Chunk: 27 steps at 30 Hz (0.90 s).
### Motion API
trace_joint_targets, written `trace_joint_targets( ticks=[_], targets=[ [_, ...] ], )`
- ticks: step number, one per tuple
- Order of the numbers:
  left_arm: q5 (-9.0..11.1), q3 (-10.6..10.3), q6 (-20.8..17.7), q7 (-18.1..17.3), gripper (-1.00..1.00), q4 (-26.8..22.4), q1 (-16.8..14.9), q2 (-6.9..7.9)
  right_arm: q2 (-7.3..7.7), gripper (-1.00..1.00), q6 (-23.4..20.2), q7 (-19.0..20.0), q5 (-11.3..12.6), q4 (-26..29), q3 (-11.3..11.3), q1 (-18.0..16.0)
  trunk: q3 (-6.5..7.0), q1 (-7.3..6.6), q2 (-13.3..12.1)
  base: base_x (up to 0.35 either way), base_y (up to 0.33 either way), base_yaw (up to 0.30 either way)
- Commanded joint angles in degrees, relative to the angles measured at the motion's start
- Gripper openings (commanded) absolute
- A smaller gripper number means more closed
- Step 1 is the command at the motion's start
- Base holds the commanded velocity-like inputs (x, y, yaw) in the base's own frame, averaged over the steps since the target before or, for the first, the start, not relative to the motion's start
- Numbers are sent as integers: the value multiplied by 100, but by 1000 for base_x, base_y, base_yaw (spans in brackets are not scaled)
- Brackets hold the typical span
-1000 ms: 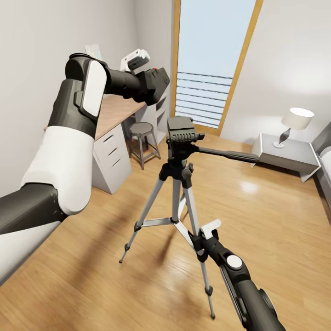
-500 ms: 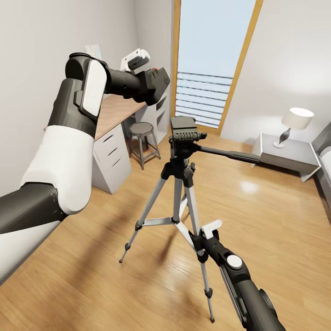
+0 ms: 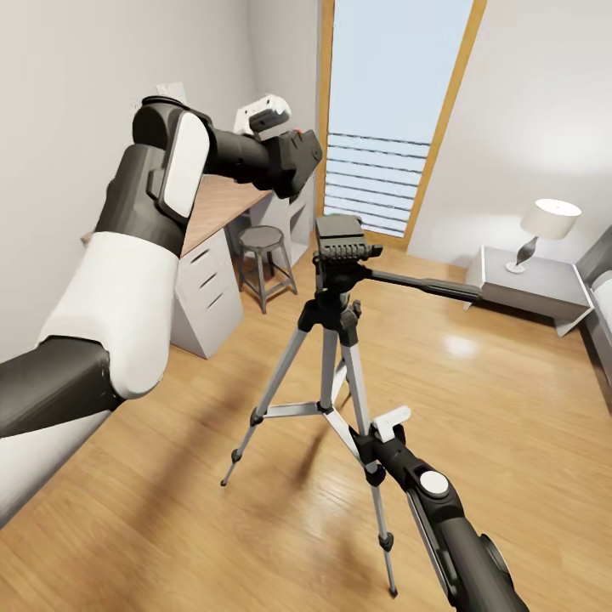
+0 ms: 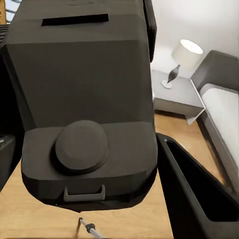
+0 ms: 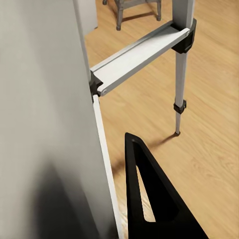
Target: Attach the digital camera to the camera tripod in the bedroom.
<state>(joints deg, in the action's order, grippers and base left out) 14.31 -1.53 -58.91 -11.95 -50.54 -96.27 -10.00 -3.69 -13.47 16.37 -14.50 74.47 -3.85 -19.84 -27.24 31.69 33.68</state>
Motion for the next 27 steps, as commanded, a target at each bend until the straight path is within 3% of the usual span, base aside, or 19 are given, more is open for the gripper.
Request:
trace_joint_targets(
  ticks=[1,6,27],
  targets=[
    [-32,-81,-21,-31,-100,-7,-5,0,-1,-100,-16,24,-389,10,11,-3,-7,2,7,0,0,0],
    [-1,-484,-9,-27,-100,-98,-5,0,-4,-100,-23,21,-393,39,2,-3,-7,2,7,0,0,0],
    [53,-480,23,-15,-100,191,-5,0,-26,-100,-33,16,-404,33,14,-3,-7,2,7,0,0,0]
  ],
)
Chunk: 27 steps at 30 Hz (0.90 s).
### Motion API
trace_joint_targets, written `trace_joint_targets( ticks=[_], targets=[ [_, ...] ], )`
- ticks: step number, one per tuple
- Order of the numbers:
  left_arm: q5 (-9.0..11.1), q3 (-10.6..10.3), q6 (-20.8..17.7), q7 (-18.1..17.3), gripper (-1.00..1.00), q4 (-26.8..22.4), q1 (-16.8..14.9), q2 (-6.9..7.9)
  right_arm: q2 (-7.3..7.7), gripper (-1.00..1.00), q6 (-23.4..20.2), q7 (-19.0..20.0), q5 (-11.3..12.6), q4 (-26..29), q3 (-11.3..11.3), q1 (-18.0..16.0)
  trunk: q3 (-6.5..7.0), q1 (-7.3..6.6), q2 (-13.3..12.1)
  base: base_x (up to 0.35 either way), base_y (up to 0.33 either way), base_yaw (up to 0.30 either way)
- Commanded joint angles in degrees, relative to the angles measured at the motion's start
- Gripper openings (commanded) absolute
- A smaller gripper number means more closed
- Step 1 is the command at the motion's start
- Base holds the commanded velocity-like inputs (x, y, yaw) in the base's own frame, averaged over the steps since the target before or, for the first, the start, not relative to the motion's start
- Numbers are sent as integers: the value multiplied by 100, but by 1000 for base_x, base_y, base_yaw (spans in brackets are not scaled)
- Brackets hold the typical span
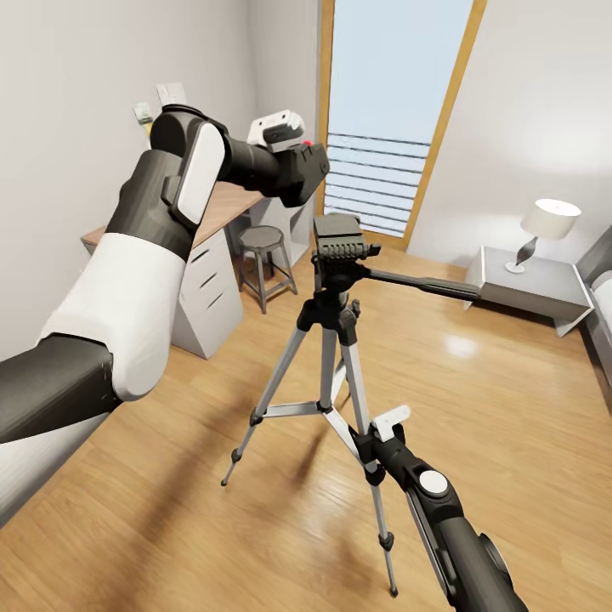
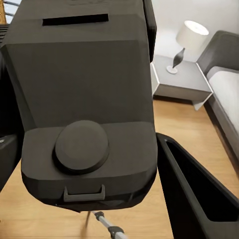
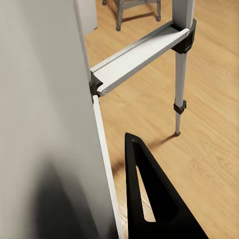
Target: Attach the digital camera to the camera tripod in the bedroom.
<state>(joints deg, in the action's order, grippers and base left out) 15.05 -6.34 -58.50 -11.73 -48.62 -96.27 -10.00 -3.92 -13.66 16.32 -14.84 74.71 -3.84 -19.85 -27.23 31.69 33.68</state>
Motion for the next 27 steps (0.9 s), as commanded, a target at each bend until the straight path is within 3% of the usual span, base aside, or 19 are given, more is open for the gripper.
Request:
trace_joint_targets(
  ticks=[1,6,11,16,27],
  targets=[
    [-37,1,-14,-33,-100,-1,-6,0,-3,-100,-14,21,-370,9,14,-1,-8,3,6,0,0,0],
    [-62,15,-13,105,-100,-29,-6,0,-5,-100,-14,21,-373,9,11,-1,-8,3,6,0,0,0],
    [-44,22,-19,816,-100,-357,-6,0,-10,-100,-14,21,-379,0,7,-1,-8,3,6,0,0,0],
    [-25,-25,-10,1264,-100,-694,-6,0,-7,-100,-14,20,-382,2,12,-1,-8,3,6,0,0,0],
    [24,-80,-44,1428,-100,-1265,16,0,-4,-100,-2,-68,-389,16,17,-1,-8,3,6,0,0,0]
  ],
)
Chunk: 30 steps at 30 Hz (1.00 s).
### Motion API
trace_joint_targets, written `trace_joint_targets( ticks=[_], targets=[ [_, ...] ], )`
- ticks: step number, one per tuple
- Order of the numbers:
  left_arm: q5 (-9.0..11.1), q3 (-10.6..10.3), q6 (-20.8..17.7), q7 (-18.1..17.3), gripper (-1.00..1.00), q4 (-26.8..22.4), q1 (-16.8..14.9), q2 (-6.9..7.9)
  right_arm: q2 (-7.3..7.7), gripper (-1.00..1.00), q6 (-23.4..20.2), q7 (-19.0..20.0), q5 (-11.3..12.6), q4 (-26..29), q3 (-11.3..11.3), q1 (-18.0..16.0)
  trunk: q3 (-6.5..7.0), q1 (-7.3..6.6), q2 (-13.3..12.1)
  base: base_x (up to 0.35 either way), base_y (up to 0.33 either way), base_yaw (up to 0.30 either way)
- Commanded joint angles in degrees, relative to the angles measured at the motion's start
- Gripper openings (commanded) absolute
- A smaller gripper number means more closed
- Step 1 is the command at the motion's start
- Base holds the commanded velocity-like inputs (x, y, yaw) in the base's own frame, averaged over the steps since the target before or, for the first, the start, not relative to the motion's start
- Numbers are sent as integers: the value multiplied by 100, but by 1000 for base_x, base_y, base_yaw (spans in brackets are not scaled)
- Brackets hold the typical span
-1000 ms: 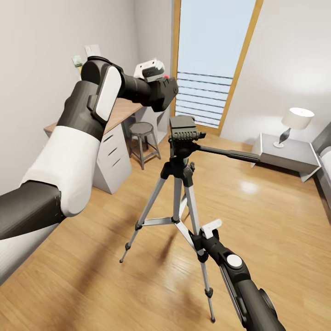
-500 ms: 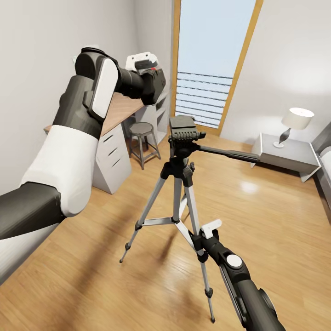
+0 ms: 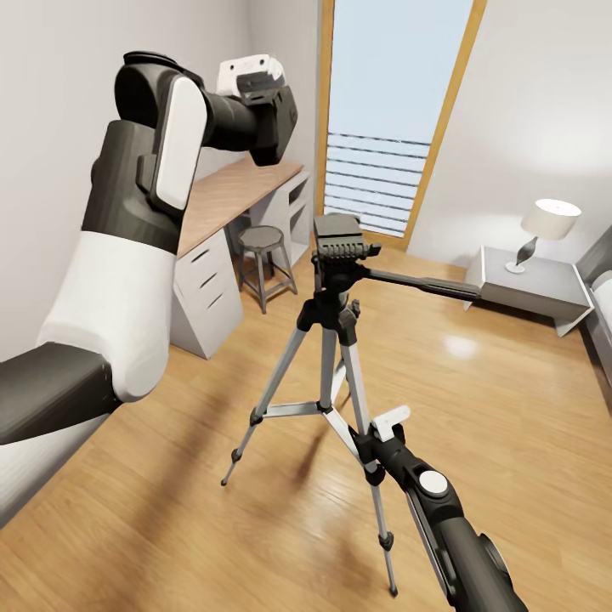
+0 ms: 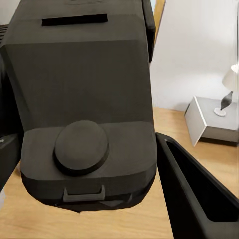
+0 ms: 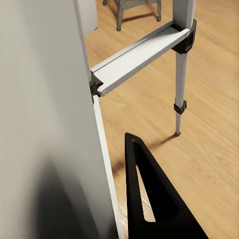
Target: Attach the digital camera to the camera tripod in the bedroom.
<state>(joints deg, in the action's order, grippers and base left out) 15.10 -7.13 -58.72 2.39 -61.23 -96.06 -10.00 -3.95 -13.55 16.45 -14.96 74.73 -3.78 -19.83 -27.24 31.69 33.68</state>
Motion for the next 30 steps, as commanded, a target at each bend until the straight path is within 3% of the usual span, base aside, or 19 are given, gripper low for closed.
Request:
trace_joint_targets(
  ticks=[1,12,30],
  targets=[
    [31,-1,-23,18,-100,-32,-4,0,-1,-100,-10,-93,-375,14,13,-4,-7,2,7,0,0,0],
    [450,-45,-25,32,-100,-142,-1,0,0,-100,20,-280,-344,14,17,-4,-7,2,7,0,0,0],
    [591,-86,2,-51,-100,-284,53,0,0,-100,21,-309,-354,-9,10,-4,-7,2,7,0,0,0]
  ],
)
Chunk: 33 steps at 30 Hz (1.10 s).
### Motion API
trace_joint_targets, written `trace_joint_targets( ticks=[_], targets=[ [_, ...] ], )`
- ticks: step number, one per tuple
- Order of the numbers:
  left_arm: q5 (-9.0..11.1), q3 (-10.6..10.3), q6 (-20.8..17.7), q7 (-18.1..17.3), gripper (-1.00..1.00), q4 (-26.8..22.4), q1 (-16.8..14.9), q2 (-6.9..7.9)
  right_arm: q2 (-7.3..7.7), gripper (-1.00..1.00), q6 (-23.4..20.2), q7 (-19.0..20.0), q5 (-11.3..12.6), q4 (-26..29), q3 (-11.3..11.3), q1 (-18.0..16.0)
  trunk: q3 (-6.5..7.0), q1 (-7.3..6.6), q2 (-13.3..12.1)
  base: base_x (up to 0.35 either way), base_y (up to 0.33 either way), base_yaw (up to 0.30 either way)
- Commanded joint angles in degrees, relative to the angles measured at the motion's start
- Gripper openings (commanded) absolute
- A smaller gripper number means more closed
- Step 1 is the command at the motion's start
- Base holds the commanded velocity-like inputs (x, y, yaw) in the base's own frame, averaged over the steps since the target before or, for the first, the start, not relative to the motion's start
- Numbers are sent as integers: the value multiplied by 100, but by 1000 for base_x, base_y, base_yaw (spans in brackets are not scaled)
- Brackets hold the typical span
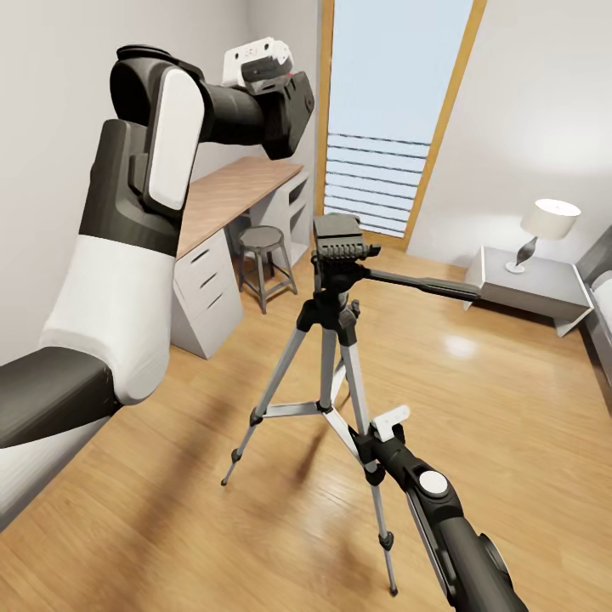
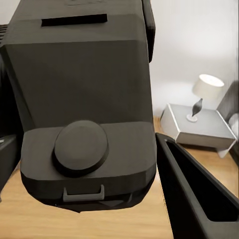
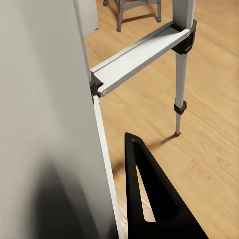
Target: Attach the digital camera to the camera tripod in the bedroom.
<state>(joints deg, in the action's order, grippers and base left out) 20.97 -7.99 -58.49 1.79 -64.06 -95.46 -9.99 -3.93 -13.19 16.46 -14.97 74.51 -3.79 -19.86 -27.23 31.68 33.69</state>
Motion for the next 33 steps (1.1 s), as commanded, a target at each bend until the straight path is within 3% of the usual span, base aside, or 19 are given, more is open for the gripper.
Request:
trace_joint_targets(
  ticks=[1,7,11,12,15,17,21,22,24,25,33],
  targets=[
    [39,0,-21,-8,-100,-12,-7,-1,-1,-100,-16,-310,-357,12,10,0,-8,3,6,0,0,0],
    [358,-1,-33,-181,-100,-89,-3,-1,4,-100,-22,-308,-390,11,6,0,-8,3,6,0,0,0],
    [565,-45,-43,-744,-100,-103,-5,-1,6,-100,-28,-304,-398,19,4,0,-8,3,6,0,0,0],
    [602,-94,-45,-1102,-100,-106,-6,21,9,-100,-30,-303,-399,22,3,0,-8,3,6,0,0,0],
    [609,-192,-47,-1669,-100,-106,-7,120,15,-100,-32,-298,-398,25,3,0,-8,3,6,0,0,0],
    [574,-310,-49,-2160,-100,-111,-7,303,20,-100,-22,-295,-382,27,2,0,-8,3,6,0,0,0],
    [524,-562,-48,-2641,-100,-118,-7,574,22,-100,-4,-294,-367,28,2,0,-8,3,6,0,0,0],
    [509,-722,-47,-2818,-100,-122,-7,693,23,-100,-2,-293,-362,28,3,0,-8,3,6,0,0,0],
    [498,-893,-44,-2972,-100,-136,-7,811,23,-100,-4,-293,-361,28,2,0,-8,3,6,0,0,0],
    [490,-1054,-42,-3101,-100,-165,-7,937,23,-100,-6,-293,-359,28,2,0,-8,3,6,0,0,0],
    [480,-1667,-33,-3544,-100,-440,-7,1553,23,-100,-8,-293,-366,28,1,0,-8,3,6,0,0,0]
  ],
)
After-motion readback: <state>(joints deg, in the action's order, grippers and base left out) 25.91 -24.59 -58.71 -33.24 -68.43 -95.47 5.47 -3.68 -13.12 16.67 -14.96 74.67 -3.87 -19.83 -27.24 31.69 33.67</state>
